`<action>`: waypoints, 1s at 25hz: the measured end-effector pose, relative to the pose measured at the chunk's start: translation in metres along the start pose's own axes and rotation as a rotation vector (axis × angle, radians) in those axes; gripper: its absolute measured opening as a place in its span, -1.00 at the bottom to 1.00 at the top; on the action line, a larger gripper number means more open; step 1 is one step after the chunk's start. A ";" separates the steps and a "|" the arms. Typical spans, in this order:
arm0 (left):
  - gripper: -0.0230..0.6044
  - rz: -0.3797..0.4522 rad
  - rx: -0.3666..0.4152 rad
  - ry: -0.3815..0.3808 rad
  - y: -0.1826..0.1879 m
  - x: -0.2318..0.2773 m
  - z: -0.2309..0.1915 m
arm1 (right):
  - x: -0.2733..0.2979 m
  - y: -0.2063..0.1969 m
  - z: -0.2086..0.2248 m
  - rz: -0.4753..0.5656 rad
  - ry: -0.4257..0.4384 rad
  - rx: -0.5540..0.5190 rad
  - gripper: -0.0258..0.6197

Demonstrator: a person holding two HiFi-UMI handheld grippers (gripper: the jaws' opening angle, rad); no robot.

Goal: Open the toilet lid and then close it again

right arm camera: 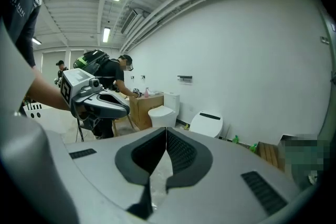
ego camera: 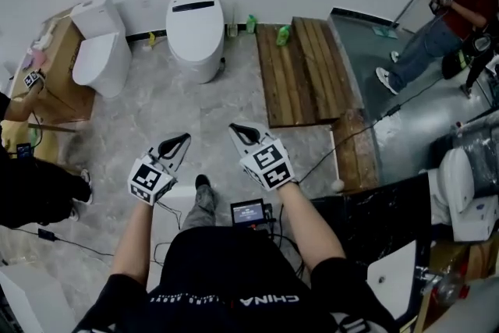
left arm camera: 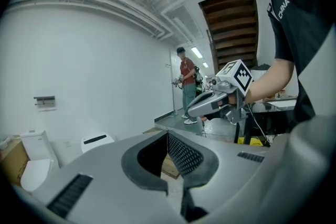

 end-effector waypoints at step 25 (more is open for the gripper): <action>-0.89 -0.036 0.023 -0.109 -0.005 0.098 -0.255 | 0.225 0.112 0.113 -0.079 0.009 0.034 -0.87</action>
Point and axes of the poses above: the fingertips, and each gripper's own axes: x forward along the fingers, z to its right, y out of its top, the point moved 3 cm from there along -x, backward along the fingers, and after that the axes turned 6 degrees about -z, right-handed, at the moved point
